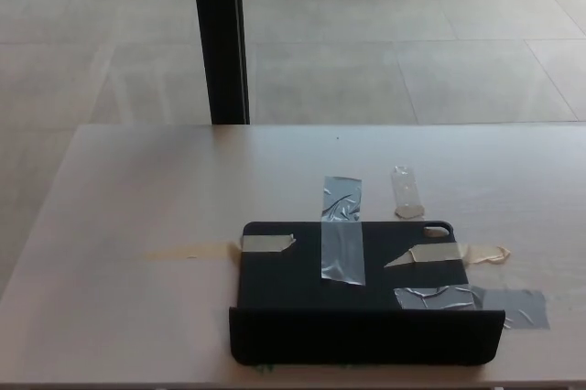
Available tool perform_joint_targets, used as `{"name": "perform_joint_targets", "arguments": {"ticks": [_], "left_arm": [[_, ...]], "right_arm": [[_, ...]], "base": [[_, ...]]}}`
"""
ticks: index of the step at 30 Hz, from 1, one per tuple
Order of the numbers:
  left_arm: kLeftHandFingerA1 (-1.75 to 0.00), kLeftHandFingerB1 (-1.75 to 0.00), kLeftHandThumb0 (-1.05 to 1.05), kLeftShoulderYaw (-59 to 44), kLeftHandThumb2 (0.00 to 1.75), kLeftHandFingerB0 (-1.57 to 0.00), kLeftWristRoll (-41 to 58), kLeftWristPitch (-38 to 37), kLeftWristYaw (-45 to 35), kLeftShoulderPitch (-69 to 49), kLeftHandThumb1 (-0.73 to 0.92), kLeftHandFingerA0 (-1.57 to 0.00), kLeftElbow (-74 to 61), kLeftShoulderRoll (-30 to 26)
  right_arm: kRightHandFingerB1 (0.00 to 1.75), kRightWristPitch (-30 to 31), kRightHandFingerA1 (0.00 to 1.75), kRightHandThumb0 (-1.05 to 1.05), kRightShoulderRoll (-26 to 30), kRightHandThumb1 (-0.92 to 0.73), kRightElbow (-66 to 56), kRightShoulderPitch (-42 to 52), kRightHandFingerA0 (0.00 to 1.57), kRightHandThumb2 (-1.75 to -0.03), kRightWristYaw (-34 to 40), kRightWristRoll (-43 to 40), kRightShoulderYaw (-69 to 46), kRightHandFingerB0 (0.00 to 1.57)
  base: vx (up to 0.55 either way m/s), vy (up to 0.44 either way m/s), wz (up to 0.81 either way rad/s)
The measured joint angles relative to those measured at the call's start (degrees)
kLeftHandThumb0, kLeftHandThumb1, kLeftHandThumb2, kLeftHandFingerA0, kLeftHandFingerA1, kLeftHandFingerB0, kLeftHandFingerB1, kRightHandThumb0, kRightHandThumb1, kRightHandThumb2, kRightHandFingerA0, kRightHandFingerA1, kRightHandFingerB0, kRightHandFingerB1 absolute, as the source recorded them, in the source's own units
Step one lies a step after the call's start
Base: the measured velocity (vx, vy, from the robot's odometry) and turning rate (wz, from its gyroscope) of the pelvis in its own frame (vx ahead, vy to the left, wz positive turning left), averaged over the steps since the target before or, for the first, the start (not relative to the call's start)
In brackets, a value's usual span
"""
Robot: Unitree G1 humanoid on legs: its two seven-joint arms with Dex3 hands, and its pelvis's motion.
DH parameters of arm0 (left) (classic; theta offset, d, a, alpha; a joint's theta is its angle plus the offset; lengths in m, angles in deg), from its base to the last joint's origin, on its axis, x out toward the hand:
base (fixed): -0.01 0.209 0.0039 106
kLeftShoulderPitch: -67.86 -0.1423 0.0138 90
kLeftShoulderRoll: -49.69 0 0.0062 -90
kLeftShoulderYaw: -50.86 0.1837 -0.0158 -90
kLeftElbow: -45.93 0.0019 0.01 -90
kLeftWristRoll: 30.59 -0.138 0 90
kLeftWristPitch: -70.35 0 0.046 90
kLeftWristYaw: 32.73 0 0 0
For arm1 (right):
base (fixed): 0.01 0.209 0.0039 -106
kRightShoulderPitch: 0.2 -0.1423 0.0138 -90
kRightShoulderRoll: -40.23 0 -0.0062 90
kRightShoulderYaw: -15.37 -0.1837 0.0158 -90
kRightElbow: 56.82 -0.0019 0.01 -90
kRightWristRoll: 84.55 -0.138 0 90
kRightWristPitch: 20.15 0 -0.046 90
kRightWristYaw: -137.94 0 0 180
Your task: The robot uses its right hand to open a folded tablet cover kept in the middle of the desk
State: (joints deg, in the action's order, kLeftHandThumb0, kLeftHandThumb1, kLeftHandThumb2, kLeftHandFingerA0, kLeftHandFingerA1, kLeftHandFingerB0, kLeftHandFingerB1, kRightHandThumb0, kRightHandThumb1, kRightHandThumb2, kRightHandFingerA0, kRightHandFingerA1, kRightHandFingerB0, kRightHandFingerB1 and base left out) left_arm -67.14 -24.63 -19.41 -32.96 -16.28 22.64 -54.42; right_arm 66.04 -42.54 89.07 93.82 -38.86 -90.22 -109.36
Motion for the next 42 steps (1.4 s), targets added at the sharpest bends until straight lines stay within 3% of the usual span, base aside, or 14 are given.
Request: {"name": "perform_joint_targets", "arguments": {"ticks": [1,4,5,7,8,9,13,14,17,24,28,30,41,42], "left_arm": [[-0.87,-0.72,-0.2,-1.6,0.56,-0.75,0.7,0.2,0.1,0.8,0.34,-1.02,1.0,-0.6],[-0.85,-0.7,-0.22,-4.1,0.56,-0.77,1.9,0.7,0.3,1.7,0.34,-1.03,2.8,-1.7],[-0.85,-0.7,-0.21,-4.5,0.56,-0.77,2.1,0.8,0.3,1.9,0.33,-1.03,3.2,-1.9],[-0.87,-0.73,-0.19,-5.3,0.57,-0.77,2.5,0.9,0.5,2.3,0.33,-1.0,4.0,-2.2],[-0.86,-0.72,-0.21,-5.8,0.56,-0.77,2.9,1.0,0.6,2.4,0.33,-0.98,4.4,-2.4],[-0.86,-0.73,-0.22,-6.2,0.56,-0.78,3.2,1.2,0.7,2.5,0.33,-0.96,4.7,-2.5],[-0.86,-0.71,-0.22,-6.6,0.57,-0.78,4.0,1.5,0.9,2.8,0.33,-1.01,5.2,-2.8],[-0.86,-0.72,-0.24,-6.6,0.56,-0.78,4.2,1.5,0.9,2.8,0.34,-1.04,5.2,-2.8],[-0.86,-0.73,-0.2,-6.5,0.57,-0.77,4.2,1.5,0.9,2.7,0.34,-0.98,5.3,-2.8],[-0.86,-0.74,-0.22,-6.5,0.56,-0.79,4.2,1.5,0.9,2.8,0.34,-1.0,5.4,-2.8],[-0.84,-0.73,-0.22,-6.5,0.56,-0.77,4.2,1.5,0.9,2.8,0.34,-0.95,5.4,-2.8],[-0.85,-0.74,-0.23,-6.5,0.56,-0.79,4.3,1.5,0.9,2.8,0.34,-0.97,5.4,-2.8],[-0.85,-0.72,-0.24,-6.6,0.55,-0.75,4.3,1.5,0.9,2.8,0.34,-0.93,5.4,-2.8],[-0.86,-0.72,-0.23,-6.6,0.55,-0.76,4.3,1.5,0.9,2.8,0.34,-0.96,5.4,-2.8]], "right_arm": [[0.65,-0.4,1.17,-0.59,0.2,-0.45,0.1,-0.3,0.95,-0.55,0.3,-0.9,-2.0,0.6],[0.58,-0.9,0.93,-0.55,0.8,-0.45,0.2,-1.1,0.73,-0.54,0.5,-3.2,-6.6,0.6],[0.57,-0.9,1.25,-0.56,1.0,-0.47,0.1,-1.5,0.89,-0.54,0.7,-3.8,-7.8,0.56],[0.65,-0.9,1.25,-0.64,1.9,-0.34,-1.2,-2.4,1.11,-0.8,0.9,-5.4,-10.2,0.54],[0.55,-0.8,1.11,-0.61,2.6,-0.46,-2.4,-3.2,1.05,-0.55,1.0,-6.3,-11.6,0.6],[0.63,-0.8,1.25,-0.62,3.3,-0.35,-3.5,-4.1,1.18,-0.79,1.1,-6.9,-12.4,0.57],[0.58,-1.5,1.39,-0.71,6.0,-0.4,-11.1,-7.9,1.27,-0.78,1.5,-8.6,-13.5,0.54],[0.56,-1.5,0.75,-0.63,6.2,-0.38,-13.7,-8.4,0.84,-0.82,1.5,-8.8,-13.4,0.57],[0.38,-1.1,0.46,-0.59,6.2,-0.48,-19.6,-10.5,0.63,-0.55,1.4,-9.2,-12.4,0.58],[0.33,0.3,0.42,-0.43,6.3,-0.47,-32.5,-14.0,0.39,-0.54,-0.2,-9.3,-6.9,0.36],[0.32,1.5,0.38,-0.5,6.9,-0.46,-40.4,-15.9,0.42,-0.54,-2.0,-8.5,-0.4,0.38],[0.41,1.7,0.46,-0.64,7.3,-0.41,-43.3,-17.0,0.34,-0.76,-2.9,-7.7,3.2,0.26],[0.31,4.8,0.62,-0.49,8.6,-0.43,-56.4,-20.6,0.51,-0.54,-8.0,-1.5,24.3,0.33],[0.4,5.2,0.5,-0.59,8.6,-0.36,-57.7,-21.0,0.35,-0.71,-8.8,-0.6,27.0,0.25]], "base": [[0.0,0.0,0.0],[0.0,0.0,0.0],[0.0,0.0,0.0],[0.0,0.0,0.0],[0.0,0.0,0.0],[0.0,0.0,0.0],[0.0,0.0,0.0],[0.0,0.0,0.0],[0.0,0.0,0.0],[0.0,0.0,0.0],[0.0,0.0,0.0],[0.0,0.0,0.0],[0.0,0.0,0.0],[0.0,0.0,0.0]]}}
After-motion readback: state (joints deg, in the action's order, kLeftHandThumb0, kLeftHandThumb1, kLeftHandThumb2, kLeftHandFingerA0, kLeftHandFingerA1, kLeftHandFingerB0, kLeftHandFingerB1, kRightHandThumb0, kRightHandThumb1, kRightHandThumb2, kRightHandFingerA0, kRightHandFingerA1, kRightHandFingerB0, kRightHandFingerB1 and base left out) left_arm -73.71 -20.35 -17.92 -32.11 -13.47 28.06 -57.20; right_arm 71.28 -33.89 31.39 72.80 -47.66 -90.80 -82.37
